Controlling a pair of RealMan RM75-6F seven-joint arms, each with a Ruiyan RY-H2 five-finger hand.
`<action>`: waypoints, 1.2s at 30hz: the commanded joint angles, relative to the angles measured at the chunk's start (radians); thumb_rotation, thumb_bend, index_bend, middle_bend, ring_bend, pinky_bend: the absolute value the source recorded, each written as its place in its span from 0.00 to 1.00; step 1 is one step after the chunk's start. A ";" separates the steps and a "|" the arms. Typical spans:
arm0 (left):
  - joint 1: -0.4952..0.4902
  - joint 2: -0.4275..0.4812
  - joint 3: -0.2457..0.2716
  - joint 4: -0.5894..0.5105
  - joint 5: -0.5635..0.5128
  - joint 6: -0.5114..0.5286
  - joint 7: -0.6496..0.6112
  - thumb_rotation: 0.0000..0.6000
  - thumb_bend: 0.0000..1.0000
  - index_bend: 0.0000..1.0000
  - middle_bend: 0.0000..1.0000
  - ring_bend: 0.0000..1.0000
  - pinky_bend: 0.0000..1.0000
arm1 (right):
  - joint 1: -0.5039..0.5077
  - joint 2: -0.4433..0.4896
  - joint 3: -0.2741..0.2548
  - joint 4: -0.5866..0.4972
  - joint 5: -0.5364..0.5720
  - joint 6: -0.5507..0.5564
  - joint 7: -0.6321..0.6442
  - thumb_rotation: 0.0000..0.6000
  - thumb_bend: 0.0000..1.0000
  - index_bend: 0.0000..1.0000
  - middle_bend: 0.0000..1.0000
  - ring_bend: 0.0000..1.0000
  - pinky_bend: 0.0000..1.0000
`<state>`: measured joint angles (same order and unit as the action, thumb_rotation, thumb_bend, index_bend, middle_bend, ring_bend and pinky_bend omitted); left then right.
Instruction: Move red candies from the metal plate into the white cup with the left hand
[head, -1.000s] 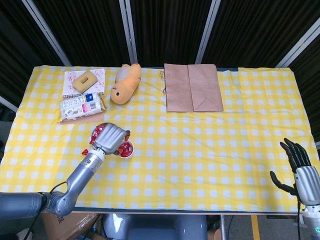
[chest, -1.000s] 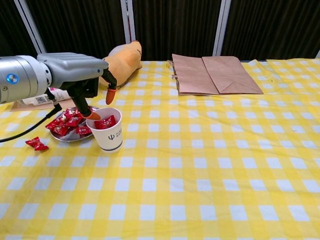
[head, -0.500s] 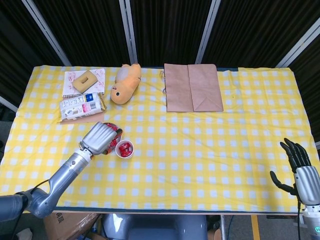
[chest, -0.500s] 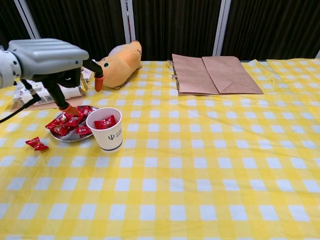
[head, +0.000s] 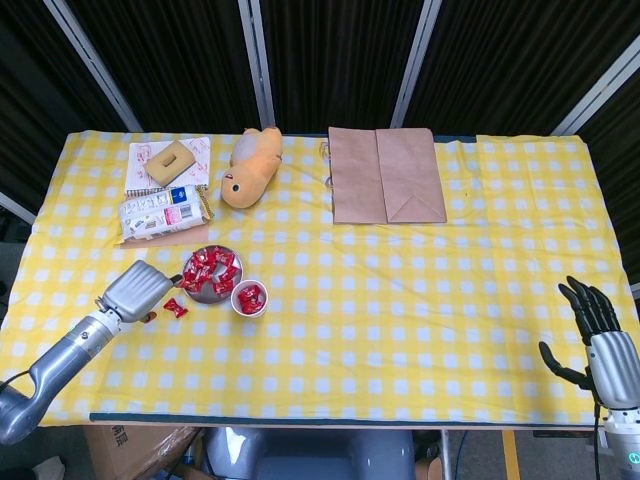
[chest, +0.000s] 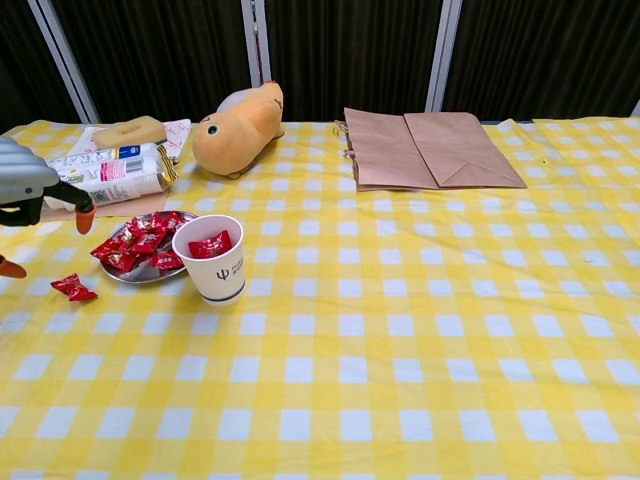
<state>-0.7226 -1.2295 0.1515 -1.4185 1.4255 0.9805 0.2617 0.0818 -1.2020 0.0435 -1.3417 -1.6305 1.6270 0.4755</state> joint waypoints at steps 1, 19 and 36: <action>0.013 -0.019 0.002 0.029 0.009 -0.016 -0.013 1.00 0.11 0.37 0.99 1.00 0.99 | 0.000 0.000 0.000 0.000 0.000 0.000 0.000 1.00 0.42 0.00 0.00 0.00 0.00; 0.033 -0.122 -0.027 0.132 0.034 -0.064 -0.019 1.00 0.16 0.42 0.99 1.00 0.99 | -0.002 0.001 0.002 0.000 0.001 0.006 0.002 1.00 0.42 0.00 0.00 0.00 0.00; 0.040 -0.152 -0.054 0.156 0.031 -0.097 -0.005 1.00 0.25 0.45 0.99 1.00 0.99 | -0.001 0.000 0.002 0.001 0.000 0.005 0.002 1.00 0.42 0.00 0.00 0.00 0.00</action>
<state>-0.6829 -1.3790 0.0996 -1.2651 1.4583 0.8850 0.2549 0.0802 -1.2018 0.0450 -1.3412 -1.6303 1.6323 0.4775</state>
